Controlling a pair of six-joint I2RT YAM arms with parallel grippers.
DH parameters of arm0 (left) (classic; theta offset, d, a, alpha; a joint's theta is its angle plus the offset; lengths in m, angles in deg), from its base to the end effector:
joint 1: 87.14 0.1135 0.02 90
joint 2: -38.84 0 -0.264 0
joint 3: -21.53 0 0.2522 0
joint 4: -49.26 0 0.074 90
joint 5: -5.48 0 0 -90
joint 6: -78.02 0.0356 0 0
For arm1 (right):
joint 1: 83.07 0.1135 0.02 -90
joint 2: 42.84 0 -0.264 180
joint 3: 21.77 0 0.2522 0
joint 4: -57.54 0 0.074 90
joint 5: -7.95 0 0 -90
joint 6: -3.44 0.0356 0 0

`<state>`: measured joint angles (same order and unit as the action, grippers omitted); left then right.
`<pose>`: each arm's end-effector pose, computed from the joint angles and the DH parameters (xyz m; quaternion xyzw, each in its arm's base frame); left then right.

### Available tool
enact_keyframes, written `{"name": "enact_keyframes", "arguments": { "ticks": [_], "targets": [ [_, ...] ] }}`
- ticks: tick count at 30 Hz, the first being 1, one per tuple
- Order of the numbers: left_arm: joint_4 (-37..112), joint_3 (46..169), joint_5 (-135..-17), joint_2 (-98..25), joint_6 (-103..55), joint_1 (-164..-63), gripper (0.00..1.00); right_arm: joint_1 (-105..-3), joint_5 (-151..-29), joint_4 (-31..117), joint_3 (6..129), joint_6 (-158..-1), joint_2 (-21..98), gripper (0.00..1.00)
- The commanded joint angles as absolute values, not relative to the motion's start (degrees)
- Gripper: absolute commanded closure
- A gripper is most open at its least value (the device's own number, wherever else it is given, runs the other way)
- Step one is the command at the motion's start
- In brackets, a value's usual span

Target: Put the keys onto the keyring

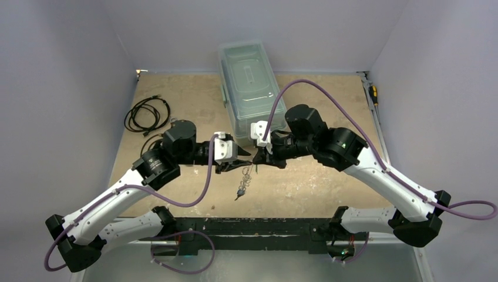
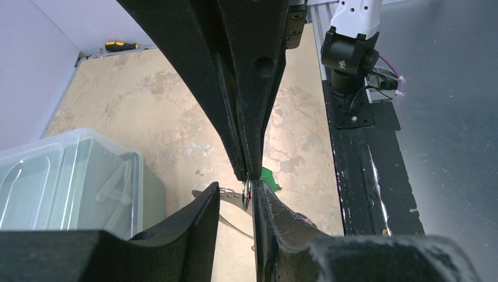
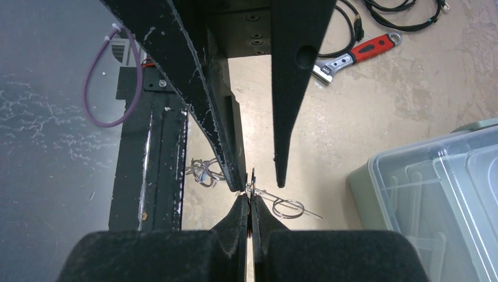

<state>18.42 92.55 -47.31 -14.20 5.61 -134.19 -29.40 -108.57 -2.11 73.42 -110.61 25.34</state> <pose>0.1212 -0.1617 0.3795 0.5643 0.5198 -0.3915 0.5080 0.1268 0.1993 0.4160 -0.6215 0.5959 0.3139 0.4002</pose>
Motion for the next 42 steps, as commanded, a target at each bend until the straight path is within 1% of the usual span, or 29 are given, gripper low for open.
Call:
{"name": "enact_keyframes", "arguments": {
  "ticks": [1,3,6,13,19,20,26,27,32,33,36,37,40,42],
  "targets": [
    [20.7,92.2,-45.6,-14.8,4.9,-134.3,0.71,-29.1,-109.5,-0.6,76.4,-111.3,24.3,1.0],
    [20.7,92.1,-45.7,-14.9,5.0,-134.4,0.68,-29.1,-109.5,-0.3,76.3,-111.2,24.1,1.0],
    [21.1,92.0,-45.7,-15.1,4.8,-134.4,0.67,-29.1,-109.9,-0.1,76.2,-111.2,24.0,1.0],
    [21.9,91.7,-47.1,-14.8,3.9,-134.3,0.75,-29.2,-111.0,1.1,75.3,-111.3,23.5,1.0],
    [21.8,91.3,-47.3,-14.8,3.8,-134.3,0.76,-29.1,-111.9,2.0,75.2,-111.5,23.3,1.0],
    [21.8,91.3,-47.2,-14.8,3.8,-134.4,0.78,-29.2,-112.1,2.0,75.2,-111.6,23.3,1.0],
    [21.7,91.3,-46.8,-15.2,4.1,-134.4,0.98,-29.1,-112.7,3.1,74.4,-111.6,22.6,1.0],
    [21.7,91.3,-46.7,-15.3,4.2,-134.4,1.0,-29.2,-112.8,3.7,74.0,-111.6,22.2,1.0],
    [24.4,90.5,-48.1,-15.3,3.0,-134.3,1.0,-29.2,-111.8,7.5,71.8,-110.3,20.6,1.0],
    [25.9,90.0,-48.7,-14.9,2.3,-134.4,1.0,-29.2,-110.9,8.3,71.3,-109.7,20.2,0.95],
    [30.2,87.8,-50.2,-13.6,0.9,-134.3,1.0,-29.2,-109.6,10.4,70.0,-108.0,19.2,0.7],
    [31.4,87.2,-50.6,-13.1,0.6,-134.3,1.0,-29.2,-108.3,10.8,69.5,-107.7,18.6,0.64],
    [34.0,85.7,-52.3,-11.7,-0.1,-134.3,1.0,-29.2,-104.5,13.2,67.4,-106.3,16.2,0.53],
    [34.6,84.9,-53.4,-10.9,-0.5,-134.3,1.0,-29.2,-103.2,15.1,65.9,-105.6,14.2,0.5]
  ]
}}
